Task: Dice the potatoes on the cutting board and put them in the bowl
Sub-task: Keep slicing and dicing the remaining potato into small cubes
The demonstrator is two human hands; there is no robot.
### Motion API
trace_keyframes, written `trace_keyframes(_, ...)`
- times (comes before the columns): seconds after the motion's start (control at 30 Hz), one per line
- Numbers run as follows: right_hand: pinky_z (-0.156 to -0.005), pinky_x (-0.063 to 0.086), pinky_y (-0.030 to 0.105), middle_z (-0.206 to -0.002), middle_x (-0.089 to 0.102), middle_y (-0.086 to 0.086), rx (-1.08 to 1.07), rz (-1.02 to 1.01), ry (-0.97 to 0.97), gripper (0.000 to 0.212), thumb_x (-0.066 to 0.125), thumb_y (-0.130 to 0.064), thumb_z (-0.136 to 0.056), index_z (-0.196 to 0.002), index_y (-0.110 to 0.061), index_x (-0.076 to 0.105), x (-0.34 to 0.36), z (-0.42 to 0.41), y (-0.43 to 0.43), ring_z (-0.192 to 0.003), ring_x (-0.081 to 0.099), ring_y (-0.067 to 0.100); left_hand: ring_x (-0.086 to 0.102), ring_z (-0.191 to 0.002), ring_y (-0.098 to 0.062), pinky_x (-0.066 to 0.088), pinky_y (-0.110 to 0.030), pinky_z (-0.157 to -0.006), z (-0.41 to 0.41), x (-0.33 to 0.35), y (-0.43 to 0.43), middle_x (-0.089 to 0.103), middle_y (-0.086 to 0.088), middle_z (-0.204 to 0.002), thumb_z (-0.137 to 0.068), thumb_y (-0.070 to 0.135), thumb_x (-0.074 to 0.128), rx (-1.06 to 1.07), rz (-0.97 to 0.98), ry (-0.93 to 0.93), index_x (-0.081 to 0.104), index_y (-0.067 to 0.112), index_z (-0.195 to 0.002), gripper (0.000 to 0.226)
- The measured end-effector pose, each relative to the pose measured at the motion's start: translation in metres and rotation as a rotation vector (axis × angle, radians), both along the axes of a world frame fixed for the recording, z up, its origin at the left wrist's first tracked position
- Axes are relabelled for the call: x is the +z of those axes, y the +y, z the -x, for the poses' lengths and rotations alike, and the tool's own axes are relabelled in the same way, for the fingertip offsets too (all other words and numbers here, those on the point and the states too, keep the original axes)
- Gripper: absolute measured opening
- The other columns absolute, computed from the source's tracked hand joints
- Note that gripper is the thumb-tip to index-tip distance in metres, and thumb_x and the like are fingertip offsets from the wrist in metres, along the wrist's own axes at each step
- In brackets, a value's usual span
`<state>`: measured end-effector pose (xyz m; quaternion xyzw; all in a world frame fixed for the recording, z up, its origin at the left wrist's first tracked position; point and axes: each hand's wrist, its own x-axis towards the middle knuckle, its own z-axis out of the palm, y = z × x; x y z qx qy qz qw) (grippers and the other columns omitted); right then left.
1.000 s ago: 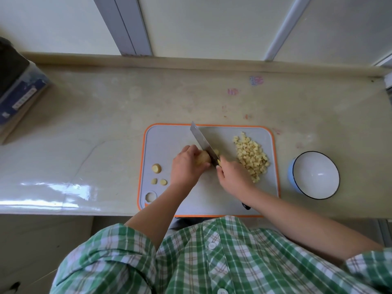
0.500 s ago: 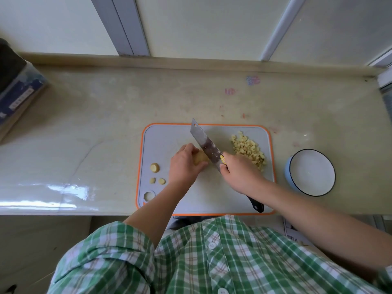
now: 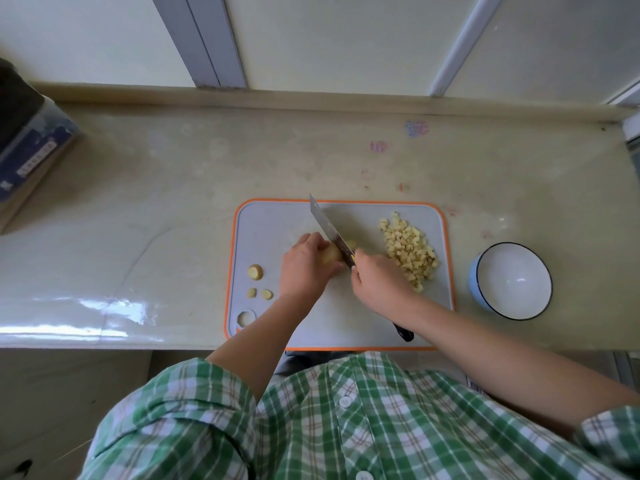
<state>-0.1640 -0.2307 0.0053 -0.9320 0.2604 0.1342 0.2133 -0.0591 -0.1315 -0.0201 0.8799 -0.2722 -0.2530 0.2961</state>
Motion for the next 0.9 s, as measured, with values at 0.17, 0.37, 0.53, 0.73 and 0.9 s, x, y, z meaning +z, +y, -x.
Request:
trace_keyframes(0.17,-0.043,0.022,0.031,-0.057,0.038,-0.004,-0.054,0.008,-0.021,0.017,0.042,-0.021,-0.1,-0.085,-0.015,0.036,-0.017,0.006,0.0,-0.05,0.042,0.021,0.058,-0.087,-0.026,0.042,-0.032,-0.072,0.004,-0.001,0.005,0.058,-0.004,-0.102,-0.075,0.031,0.078,-0.007,0.014,-0.021,0.061,0.012,-0.104,0.038)
trace_keyframes(0.37,-0.049,0.028,0.033,-0.064,0.048,0.006,-0.091,-0.007,-0.035,0.018,0.044,-0.024,-0.098,-0.087,-0.014,0.035,-0.013,0.007,-0.008,-0.061,0.053,0.032,0.059,-0.083,-0.025,0.049,-0.035,-0.075,0.006,-0.004,0.013,0.055,-0.005,-0.105,-0.076,0.039,0.077,-0.004,0.06,-0.056,0.062,0.015,-0.108,0.043)
trace_keyframes(0.53,-0.053,0.024,0.035,-0.066,0.048,0.011,-0.084,-0.008,-0.115,0.019,0.048,-0.019,-0.096,-0.083,-0.014,0.034,0.012,0.005,-0.019,-0.065,0.051,0.036,0.06,-0.085,-0.023,0.043,-0.028,-0.073,0.0,-0.005,0.016,0.058,-0.003,-0.1,-0.079,0.035,0.075,-0.005,0.056,-0.049,0.064,0.02,-0.111,0.037)
trace_keyframes(0.73,-0.054,0.026,0.035,-0.067,0.045,0.009,-0.003,0.008,-0.048,0.02,0.047,-0.021,-0.095,-0.084,-0.014,0.032,0.024,0.01,-0.014,-0.063,0.045,0.034,0.06,-0.088,-0.02,0.044,-0.03,-0.074,-0.002,-0.005,0.012,0.063,-0.002,-0.1,-0.076,0.034,0.077,0.029,0.048,-0.042,0.062,0.014,-0.105,0.039)
trace_keyframes(0.9,-0.051,0.022,0.035,-0.061,0.037,0.003,-0.006,0.01,-0.058,0.02,0.047,-0.02,-0.096,-0.084,-0.014,0.031,0.028,0.015,-0.01,-0.059,0.037,0.029,0.06,-0.086,-0.02,0.041,-0.027,-0.072,-0.002,-0.005,0.011,0.063,-0.003,-0.099,-0.076,0.033,0.077,0.018,0.034,-0.048,0.063,0.013,-0.105,0.037)
